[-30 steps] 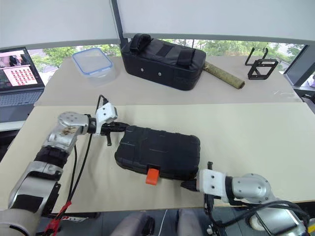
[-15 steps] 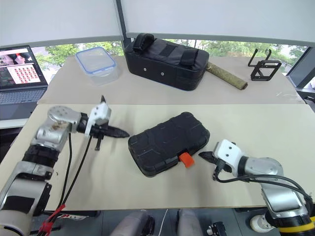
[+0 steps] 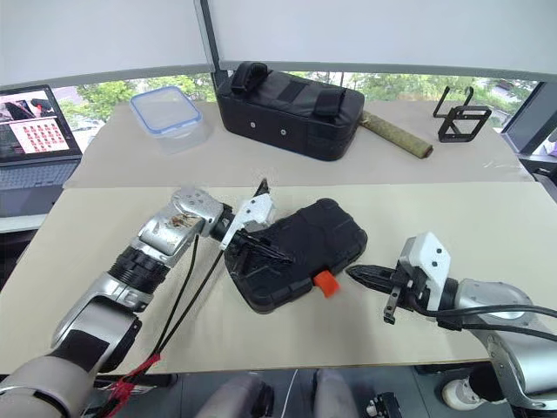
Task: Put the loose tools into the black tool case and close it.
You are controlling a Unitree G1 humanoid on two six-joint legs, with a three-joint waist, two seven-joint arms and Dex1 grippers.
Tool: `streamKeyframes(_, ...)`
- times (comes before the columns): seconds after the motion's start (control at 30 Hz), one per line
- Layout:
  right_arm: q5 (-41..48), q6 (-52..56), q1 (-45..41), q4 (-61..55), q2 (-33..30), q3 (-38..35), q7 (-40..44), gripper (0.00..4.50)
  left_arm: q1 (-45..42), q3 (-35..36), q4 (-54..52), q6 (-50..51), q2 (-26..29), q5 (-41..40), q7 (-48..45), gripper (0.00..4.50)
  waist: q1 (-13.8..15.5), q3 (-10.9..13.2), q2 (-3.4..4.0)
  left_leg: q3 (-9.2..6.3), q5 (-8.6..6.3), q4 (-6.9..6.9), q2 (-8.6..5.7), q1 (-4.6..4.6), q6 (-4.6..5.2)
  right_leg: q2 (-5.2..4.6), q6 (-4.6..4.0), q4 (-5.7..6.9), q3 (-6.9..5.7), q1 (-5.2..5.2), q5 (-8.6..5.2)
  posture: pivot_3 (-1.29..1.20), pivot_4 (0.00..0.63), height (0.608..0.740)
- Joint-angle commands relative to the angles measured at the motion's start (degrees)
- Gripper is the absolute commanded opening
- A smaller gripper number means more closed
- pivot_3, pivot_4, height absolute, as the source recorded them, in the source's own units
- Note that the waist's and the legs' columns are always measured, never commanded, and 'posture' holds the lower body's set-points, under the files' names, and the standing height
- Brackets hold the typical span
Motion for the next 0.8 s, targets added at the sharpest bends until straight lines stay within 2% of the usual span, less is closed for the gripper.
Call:
streamKeyframes(0.03, -1.9, 1.0, -3.5, -2.0, 1.6, 3.6, -4.1, 0.0, 3.6, -4.7, 3.4, -3.8, 2.0, 6.5, 0.0, 0.06, -0.2, -0.3, 0.06, 0.0, 0.0, -0.01, 0.01, 0.05, 0.0, 0.01, 0.0, 0.0, 0.0, 0.03, 0.0, 0.0, 0.15, 0.714)
streamKeyframes(0.17, -6.8, 0.3, -5.2, -1.0, 2.1, 10.3, -5.6, 0.0, 3.1, -3.9, 3.9, -3.2, 0.9, 6.1, 0.6, 0.06, -0.2, -0.6, 0.06, 0.0, 0.0, -0.01, 0.01, 0.06, 0.01, 0.08, 0.01, 0.07, -0.07, 0.02, -0.01, 0.0, 0.15, 0.714)
streamKeyframes(0.27, -10.6, -0.4, -2.6, -1.3, 0.0, 14.4, -4.6, 0.0, 2.2, -3.4, 5.1, -3.3, -0.3, 6.2, 2.0, 0.06, 0.1, -0.7, 0.06, 0.0, 0.0, 0.0, -0.04, 0.06, 0.02, 0.17, 0.02, 0.1, -0.15, 0.02, -0.01, 0.0, 0.15, 0.714)
streamKeyframes(0.47, -12.8, -0.8, 3.9, -3.6, -0.9, 15.0, -5.3, 0.0, 1.1, -2.5, 6.2, -3.3, -1.3, 5.7, 2.7, 0.06, 0.6, -0.8, -0.01, 0.01, -0.01, 0.01, -0.07, 0.06, 0.04, 0.24, 0.04, 0.1, -0.18, 0.05, -0.02, 0.0, 0.15, 0.714)
streamKeyframes(0.8, -18.1, -1.4, 2.5, 1.6, 4.1, 17.9, -9.8, 0.0, 0.4, -2.3, 6.3, -3.9, -3.4, 5.9, 2.7, 0.06, 0.6, -0.8, -0.07, 0.01, 0.0, 0.02, -0.07, 0.08, 0.04, 0.26, 0.06, 0.14, -0.18, 0.04, 0.0, 0.0, 0.15, 0.714)
